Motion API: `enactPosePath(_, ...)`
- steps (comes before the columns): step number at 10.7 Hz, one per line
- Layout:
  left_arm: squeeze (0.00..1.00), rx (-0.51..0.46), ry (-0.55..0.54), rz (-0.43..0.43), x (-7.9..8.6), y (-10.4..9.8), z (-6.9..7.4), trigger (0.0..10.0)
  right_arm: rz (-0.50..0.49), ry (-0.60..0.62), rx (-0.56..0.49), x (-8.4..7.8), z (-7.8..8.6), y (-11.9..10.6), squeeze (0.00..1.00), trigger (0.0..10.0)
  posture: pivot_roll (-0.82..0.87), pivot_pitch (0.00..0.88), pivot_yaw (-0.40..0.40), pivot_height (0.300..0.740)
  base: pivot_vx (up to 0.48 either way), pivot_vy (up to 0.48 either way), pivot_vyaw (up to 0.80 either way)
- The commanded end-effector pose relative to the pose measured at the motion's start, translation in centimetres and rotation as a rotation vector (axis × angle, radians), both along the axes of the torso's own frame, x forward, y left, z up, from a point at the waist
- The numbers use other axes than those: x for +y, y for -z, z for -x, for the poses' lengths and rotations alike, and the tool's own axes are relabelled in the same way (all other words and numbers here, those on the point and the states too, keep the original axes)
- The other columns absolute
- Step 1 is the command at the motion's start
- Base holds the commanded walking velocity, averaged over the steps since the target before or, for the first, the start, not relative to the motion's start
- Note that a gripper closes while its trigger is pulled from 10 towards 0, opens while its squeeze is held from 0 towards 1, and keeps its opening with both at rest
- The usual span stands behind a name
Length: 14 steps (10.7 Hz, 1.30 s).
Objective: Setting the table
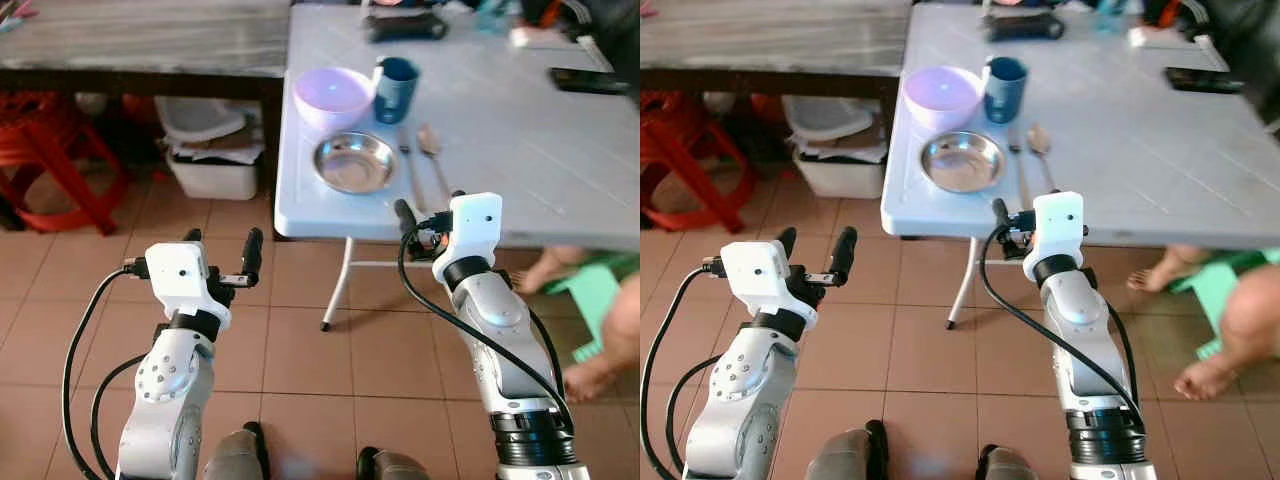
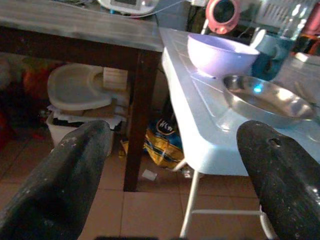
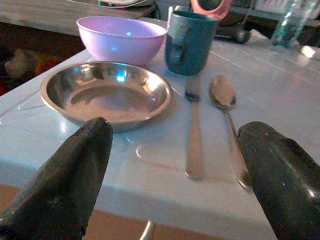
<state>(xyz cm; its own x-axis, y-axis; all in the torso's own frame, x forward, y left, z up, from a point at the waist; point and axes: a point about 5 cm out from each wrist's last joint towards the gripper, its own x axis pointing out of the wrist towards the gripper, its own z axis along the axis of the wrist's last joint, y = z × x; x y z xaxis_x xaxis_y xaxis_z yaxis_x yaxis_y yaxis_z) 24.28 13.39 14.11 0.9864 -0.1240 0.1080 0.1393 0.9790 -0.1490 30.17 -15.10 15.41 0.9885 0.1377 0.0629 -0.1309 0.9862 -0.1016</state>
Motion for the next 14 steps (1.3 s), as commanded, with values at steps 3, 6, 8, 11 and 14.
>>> enactPosePath(3,0.00,-0.015,0.013,-0.007,-0.3,-0.3,0.0,10.0,-0.003,-0.047,-0.048,0.5,-0.1,-1.1,0.00,10.0,0.03,0.170,-0.021,0.740,0.331,0.000,0.00)
enactPosePath(6,0.00,-0.022,0.012,-0.014,-0.2,-0.5,-0.1,10.0,0.008,-0.063,-0.069,0.8,-0.3,-1.5,0.00,10.0,0.04,0.168,-0.024,0.740,0.333,0.000,0.00)
enactPosePath(8,0.00,-0.031,0.019,-0.022,-0.2,-0.6,-0.1,10.0,0.014,-0.065,-0.081,1.0,-0.4,-1.7,0.00,10.0,0.04,0.170,-0.019,0.740,0.317,0.000,0.00)
enactPosePath(11,0.00,-0.032,0.013,-0.023,0.0,-0.8,-0.2,10.0,0.012,-0.051,-0.096,1.1,-0.7,-2.0,0.00,10.0,0.05,0.185,-0.016,0.740,0.477,0.000,0.00)
enactPosePath(14,0.00,-0.049,-0.010,-0.019,0.1,-1.1,0.0,10.0,0.025,-0.037,-0.103,1.1,-0.7,-2.0,0.00,10.0,0.05,0.186,-0.016,0.740,0.320,0.000,0.00)
